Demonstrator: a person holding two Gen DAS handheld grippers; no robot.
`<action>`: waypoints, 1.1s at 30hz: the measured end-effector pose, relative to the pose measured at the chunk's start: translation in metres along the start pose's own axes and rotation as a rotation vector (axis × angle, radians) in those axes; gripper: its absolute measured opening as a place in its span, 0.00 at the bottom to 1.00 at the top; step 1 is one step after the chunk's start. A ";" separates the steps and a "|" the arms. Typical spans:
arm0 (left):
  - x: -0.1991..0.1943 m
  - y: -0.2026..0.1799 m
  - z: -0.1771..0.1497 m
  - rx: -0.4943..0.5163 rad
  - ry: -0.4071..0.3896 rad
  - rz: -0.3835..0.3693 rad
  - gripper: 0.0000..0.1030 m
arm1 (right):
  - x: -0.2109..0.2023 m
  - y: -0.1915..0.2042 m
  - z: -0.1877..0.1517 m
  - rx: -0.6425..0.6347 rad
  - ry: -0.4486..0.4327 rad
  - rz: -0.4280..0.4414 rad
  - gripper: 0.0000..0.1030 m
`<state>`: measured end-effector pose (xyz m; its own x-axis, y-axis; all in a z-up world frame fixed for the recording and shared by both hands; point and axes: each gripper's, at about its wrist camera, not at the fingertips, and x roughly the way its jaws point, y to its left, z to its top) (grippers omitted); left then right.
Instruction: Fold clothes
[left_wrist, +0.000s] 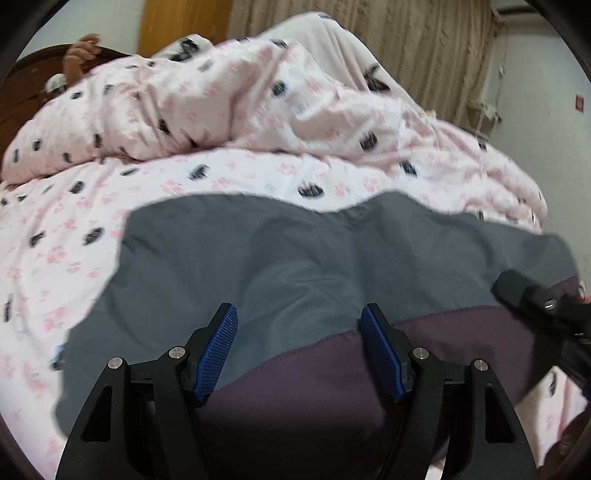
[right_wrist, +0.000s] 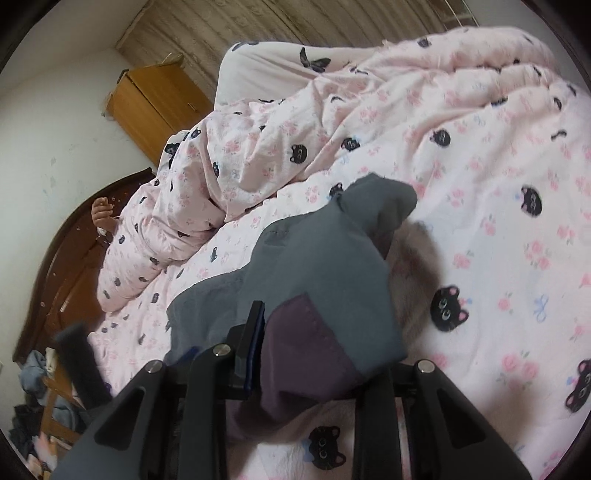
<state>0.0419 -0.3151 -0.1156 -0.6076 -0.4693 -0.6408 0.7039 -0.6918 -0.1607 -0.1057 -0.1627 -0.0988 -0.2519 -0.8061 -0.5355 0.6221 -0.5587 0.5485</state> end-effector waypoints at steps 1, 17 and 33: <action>-0.005 0.000 -0.001 0.000 -0.008 -0.006 0.63 | -0.001 0.001 0.001 -0.003 -0.004 -0.003 0.26; -0.022 0.019 0.000 -0.051 -0.009 -0.054 0.63 | -0.006 0.033 -0.004 -0.191 -0.047 -0.080 0.26; 0.000 0.093 0.033 -0.285 0.085 -0.149 0.63 | -0.003 0.112 -0.019 -0.609 -0.084 -0.200 0.26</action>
<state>0.0953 -0.3968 -0.1059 -0.6870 -0.3194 -0.6527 0.6918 -0.5623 -0.4530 -0.0215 -0.2194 -0.0478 -0.4482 -0.7243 -0.5239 0.8602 -0.5089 -0.0324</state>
